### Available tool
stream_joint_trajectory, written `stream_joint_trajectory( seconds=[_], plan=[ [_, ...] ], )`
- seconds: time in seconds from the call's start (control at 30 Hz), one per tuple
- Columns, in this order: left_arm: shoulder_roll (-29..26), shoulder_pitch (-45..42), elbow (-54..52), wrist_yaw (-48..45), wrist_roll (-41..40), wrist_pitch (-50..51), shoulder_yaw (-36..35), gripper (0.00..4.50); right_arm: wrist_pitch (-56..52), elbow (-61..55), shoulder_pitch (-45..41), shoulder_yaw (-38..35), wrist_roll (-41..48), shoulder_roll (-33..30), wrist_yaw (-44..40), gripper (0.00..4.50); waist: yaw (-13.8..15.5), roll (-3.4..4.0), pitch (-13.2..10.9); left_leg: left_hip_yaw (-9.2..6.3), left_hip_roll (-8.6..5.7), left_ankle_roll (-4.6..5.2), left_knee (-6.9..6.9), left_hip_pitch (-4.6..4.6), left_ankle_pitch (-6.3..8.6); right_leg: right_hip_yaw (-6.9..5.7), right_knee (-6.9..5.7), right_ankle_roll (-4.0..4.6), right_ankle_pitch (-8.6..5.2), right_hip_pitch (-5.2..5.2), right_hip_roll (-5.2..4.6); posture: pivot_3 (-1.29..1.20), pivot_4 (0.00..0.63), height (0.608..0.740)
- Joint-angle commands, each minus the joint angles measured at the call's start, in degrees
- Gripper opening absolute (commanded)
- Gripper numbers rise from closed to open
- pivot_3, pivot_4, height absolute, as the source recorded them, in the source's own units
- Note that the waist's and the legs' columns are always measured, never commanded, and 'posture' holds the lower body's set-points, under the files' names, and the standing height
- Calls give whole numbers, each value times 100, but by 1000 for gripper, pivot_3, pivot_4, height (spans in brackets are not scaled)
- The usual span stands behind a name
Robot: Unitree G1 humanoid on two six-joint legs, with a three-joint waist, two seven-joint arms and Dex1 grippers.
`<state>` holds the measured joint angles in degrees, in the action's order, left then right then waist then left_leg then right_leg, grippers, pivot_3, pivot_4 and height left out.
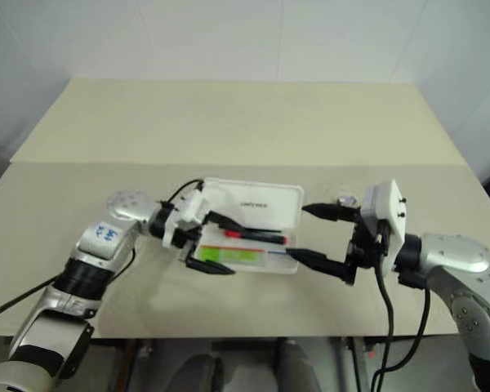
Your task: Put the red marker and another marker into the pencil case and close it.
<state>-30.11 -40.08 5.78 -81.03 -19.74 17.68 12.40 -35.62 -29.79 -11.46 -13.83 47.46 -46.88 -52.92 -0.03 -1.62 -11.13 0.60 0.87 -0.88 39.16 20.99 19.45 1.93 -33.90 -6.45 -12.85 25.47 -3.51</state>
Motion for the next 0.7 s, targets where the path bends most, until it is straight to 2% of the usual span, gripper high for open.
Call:
stream_joint_trajectory(
  seconds=[0.03,0.27,0.47,0.6,0.7],
  plan=[
    [-67,-98,-323,-47,-670,156,-622,4475,369,647,-309,1,-328,-53,-233,4500,0,1,0,-1,0,0,2,1,-1,0,0,0,0,0,0,0,150,740],
    [-268,-398,-319,113,-1263,469,-1397,4475,1052,2154,-1083,318,-1195,-350,-991,4500,-5,1,0,0,-1,3,2,-2,-4,-1,-4,1,0,0,0,0,150,740],
    [-628,-240,-363,-33,-1393,523,-1606,4475,2053,3766,-1832,1022,-2159,-491,-2030,4500,-24,2,1,5,-1,3,2,-1,-4,-1,-3,-2,2,0,0,0,150,740],
    [-859,-177,-356,-255,-1388,579,-1528,4475,3204,5426,-2823,1703,-3116,-338,-2598,4500,-59,7,-2,19,-2,2,2,-3,-5,4,0,-8,7,0,-1,0,150,740],
    [-843,-209,-399,-153,-1410,589,-1575,4475,4169,6985,-3682,2054,-3792,-89,-2635,4500,-117,7,-2,19,-1,-1,2,-4,-7,5,0,-8,8,0,-1,0,150,740]
  ],
)
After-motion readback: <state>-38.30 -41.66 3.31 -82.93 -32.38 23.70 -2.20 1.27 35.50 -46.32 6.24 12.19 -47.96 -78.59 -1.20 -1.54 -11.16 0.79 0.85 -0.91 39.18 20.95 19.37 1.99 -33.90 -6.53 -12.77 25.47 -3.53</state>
